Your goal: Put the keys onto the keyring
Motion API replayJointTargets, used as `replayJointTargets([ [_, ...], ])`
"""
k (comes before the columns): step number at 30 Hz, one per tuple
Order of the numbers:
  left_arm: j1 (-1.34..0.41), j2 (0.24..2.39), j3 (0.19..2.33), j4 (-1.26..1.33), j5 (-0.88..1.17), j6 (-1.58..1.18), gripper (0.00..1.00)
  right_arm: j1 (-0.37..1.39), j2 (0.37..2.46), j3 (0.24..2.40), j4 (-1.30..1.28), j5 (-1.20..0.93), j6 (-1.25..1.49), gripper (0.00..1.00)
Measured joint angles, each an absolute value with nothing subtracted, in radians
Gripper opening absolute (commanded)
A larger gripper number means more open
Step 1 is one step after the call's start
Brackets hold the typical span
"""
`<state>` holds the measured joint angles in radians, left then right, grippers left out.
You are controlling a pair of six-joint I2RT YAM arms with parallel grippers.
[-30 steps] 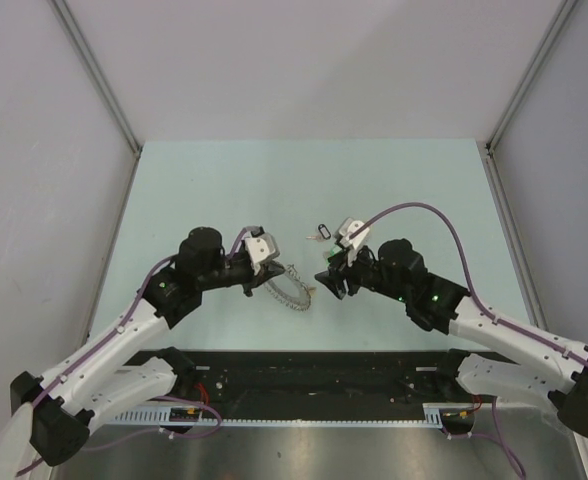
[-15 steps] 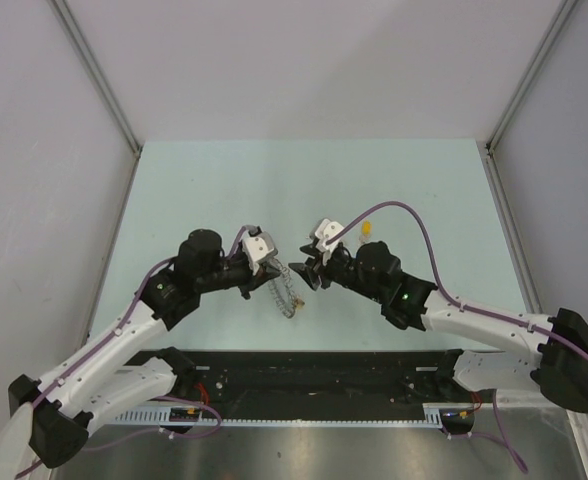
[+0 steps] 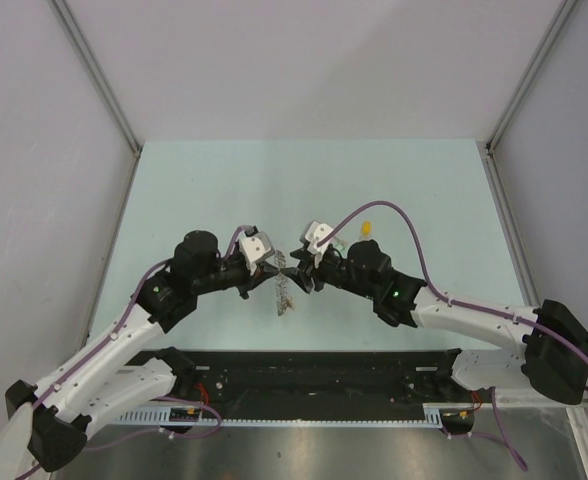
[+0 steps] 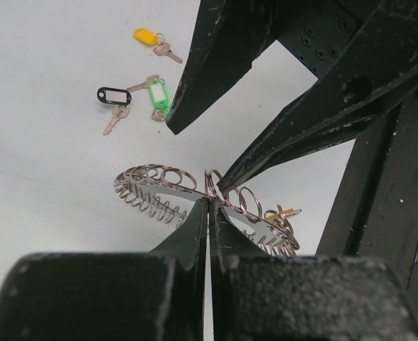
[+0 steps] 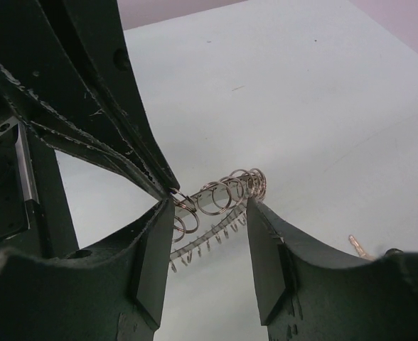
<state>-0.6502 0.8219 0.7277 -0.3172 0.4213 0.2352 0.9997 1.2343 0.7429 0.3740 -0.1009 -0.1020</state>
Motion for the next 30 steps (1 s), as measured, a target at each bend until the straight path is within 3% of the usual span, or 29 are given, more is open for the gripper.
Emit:
replayJointTargets([
  [17, -0.644, 0.817, 0.728, -0.319, 0.425, 0.235, 0.0, 1.011, 1.292, 0.746, 0.446, -0.1, -0.135, 0.41],
  [20, -0.641, 0.817, 0.728, -0.318, 0.425, 0.236, 0.0, 1.011, 1.296, 0.744, 0.461, -0.103, -0.136, 0.32],
  [25, -0.639, 0.817, 0.728, -0.314, 0.42, 0.235, 0.01, 1.017, 1.302, 0.738, 0.485, -0.113, -0.142, 0.09],
  [27, -0.639, 0.813, 0.727, -0.313, 0.42, 0.23, 0.18, 1.02, 1.302, 0.736, 0.486, -0.105, -0.152, 0.02],
  [30, -0.641, 0.792, 0.725, -0.293, 0.412, 0.213, 0.31, 1.024, 1.301, 0.735, 0.494, -0.091, -0.152, 0.0],
])
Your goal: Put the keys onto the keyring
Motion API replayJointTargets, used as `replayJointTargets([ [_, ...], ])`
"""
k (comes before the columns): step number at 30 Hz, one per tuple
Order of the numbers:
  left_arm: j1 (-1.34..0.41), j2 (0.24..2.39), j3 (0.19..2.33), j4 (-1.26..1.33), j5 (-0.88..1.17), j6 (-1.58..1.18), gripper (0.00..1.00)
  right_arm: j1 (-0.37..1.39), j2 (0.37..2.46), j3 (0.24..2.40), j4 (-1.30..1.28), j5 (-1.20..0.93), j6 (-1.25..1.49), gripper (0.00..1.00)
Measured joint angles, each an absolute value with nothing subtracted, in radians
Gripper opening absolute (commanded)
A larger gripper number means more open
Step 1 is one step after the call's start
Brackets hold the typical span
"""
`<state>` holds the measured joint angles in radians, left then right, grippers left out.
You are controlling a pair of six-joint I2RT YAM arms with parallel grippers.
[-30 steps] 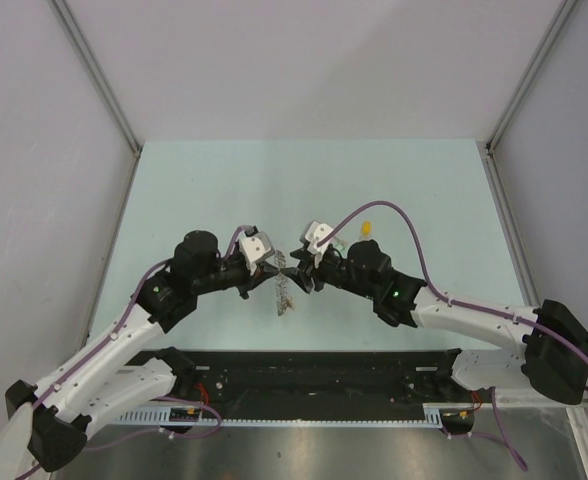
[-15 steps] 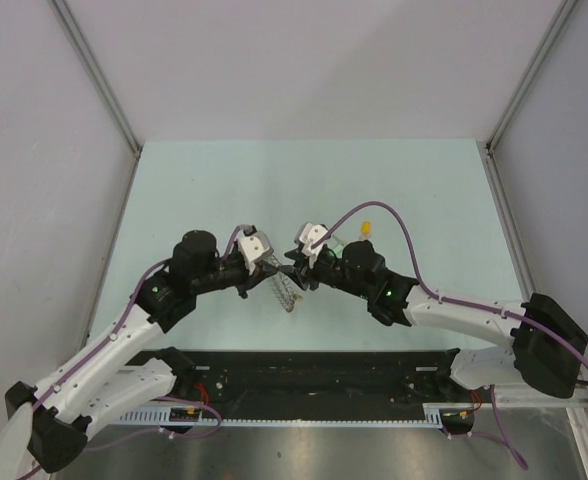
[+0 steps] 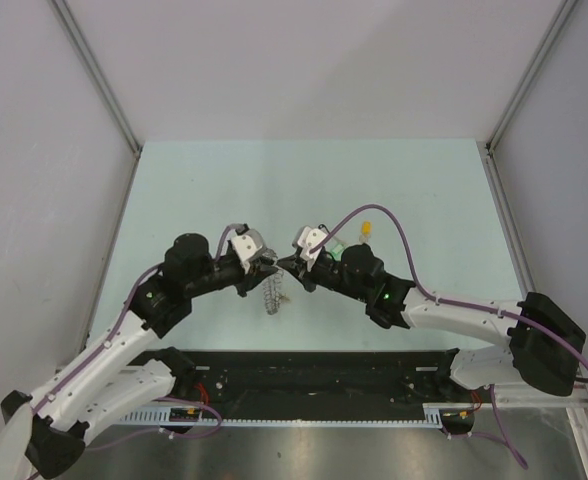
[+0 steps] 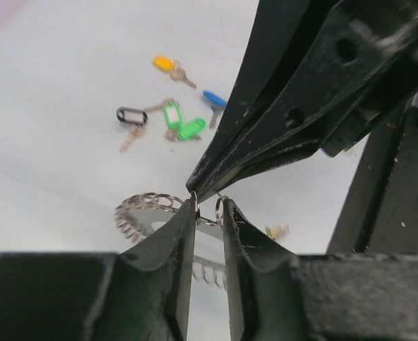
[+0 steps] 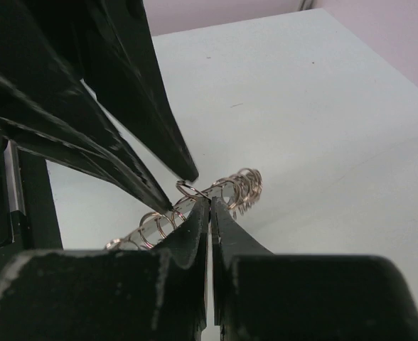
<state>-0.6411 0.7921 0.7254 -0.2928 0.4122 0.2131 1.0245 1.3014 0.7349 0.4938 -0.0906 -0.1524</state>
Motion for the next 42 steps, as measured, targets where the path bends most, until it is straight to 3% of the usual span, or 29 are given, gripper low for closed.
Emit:
replayJointTargets([
  [4, -0.65, 0.701, 0.693, -0.218, 0.366, 0.186, 0.47, 1.028, 1.294, 0.724, 0.501, -0.062, -0.152, 0.0],
  [10, -0.651, 0.601, 0.648, -0.135, 0.283, 0.178, 0.53, 1.028, 1.238, 0.705, 0.499, -0.052, -0.155, 0.0],
  [17, -0.651, 0.662, 0.648, -0.121, 0.299, 0.194, 0.51, 1.028, 1.187, 0.703, 0.499, -0.049, -0.162, 0.0],
  [24, -0.651, 0.696, 0.648, -0.132, 0.358, 0.221, 0.39, 1.028, 1.18, 0.701, 0.487, -0.051, -0.181, 0.0],
  [42, -0.651, 0.701, 0.633, -0.113, 0.417, 0.255, 0.39, 1.046, 1.174, 0.701, 0.471, -0.065, -0.212, 0.0],
])
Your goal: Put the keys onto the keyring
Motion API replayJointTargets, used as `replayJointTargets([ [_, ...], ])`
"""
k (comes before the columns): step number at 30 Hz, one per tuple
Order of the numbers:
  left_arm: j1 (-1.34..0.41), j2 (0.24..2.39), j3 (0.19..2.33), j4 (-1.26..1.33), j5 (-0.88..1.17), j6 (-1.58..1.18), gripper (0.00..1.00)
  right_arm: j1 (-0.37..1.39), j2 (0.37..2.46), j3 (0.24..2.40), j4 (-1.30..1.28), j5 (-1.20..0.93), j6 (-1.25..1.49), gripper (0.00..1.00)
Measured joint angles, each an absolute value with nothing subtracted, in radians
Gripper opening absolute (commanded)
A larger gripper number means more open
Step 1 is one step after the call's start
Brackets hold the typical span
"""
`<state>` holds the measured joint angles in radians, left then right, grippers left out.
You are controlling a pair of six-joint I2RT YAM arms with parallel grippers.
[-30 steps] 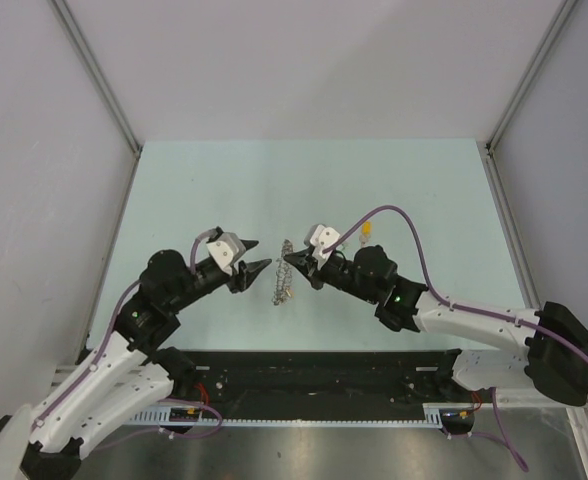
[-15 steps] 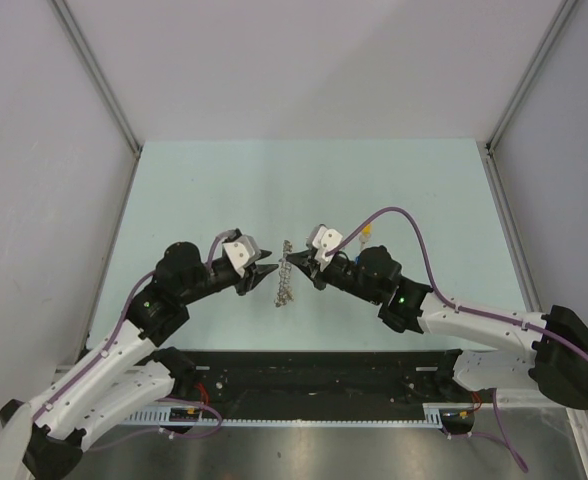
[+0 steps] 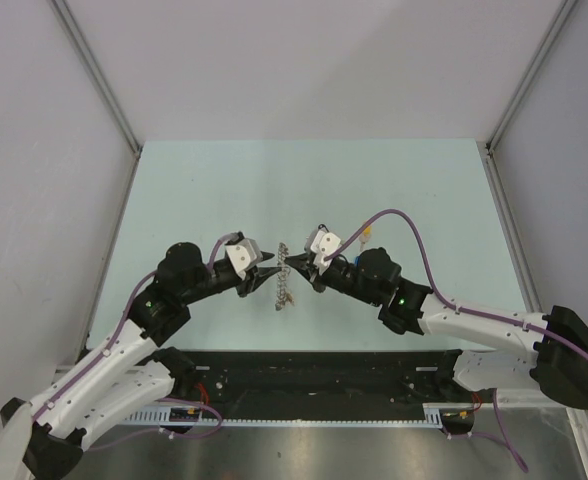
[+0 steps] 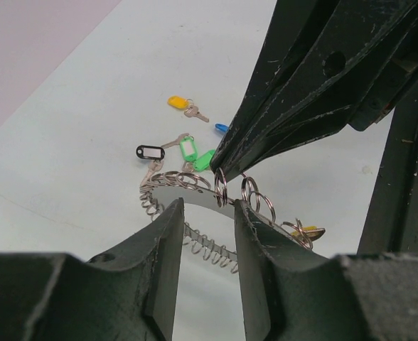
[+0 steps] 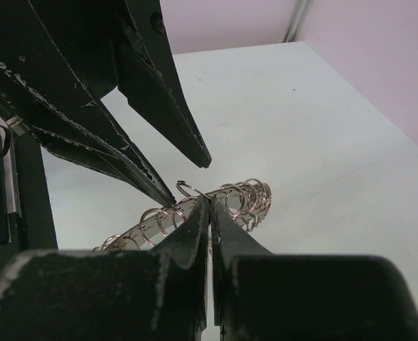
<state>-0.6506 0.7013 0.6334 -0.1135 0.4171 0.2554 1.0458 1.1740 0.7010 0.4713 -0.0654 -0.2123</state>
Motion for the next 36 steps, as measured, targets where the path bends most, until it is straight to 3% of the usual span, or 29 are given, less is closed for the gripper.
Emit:
replayJointTargets([
  [15, -0.651, 0.727, 0.633, -0.117, 0.443, 0.271, 0.29, 1.058, 1.174, 0.701, 0.445, -0.076, -0.249, 0.0],
  [24, -0.652, 0.744, 0.633, -0.129, 0.445, 0.27, 0.15, 1.068, 1.174, 0.701, 0.418, -0.08, -0.268, 0.0],
  [30, -0.656, 0.748, 0.633, -0.14, 0.453, 0.27, 0.14, 1.074, 1.174, 0.702, 0.402, -0.08, -0.287, 0.0],
  [33, -0.655, 0.753, 0.633, -0.144, 0.461, 0.27, 0.0, 1.077, 1.174, 0.704, 0.389, -0.08, -0.29, 0.0],
  [36, -0.656, 0.76, 0.633, -0.147, 0.477, 0.27, 0.0, 1.077, 1.174, 0.708, 0.372, -0.08, -0.29, 0.0],
])
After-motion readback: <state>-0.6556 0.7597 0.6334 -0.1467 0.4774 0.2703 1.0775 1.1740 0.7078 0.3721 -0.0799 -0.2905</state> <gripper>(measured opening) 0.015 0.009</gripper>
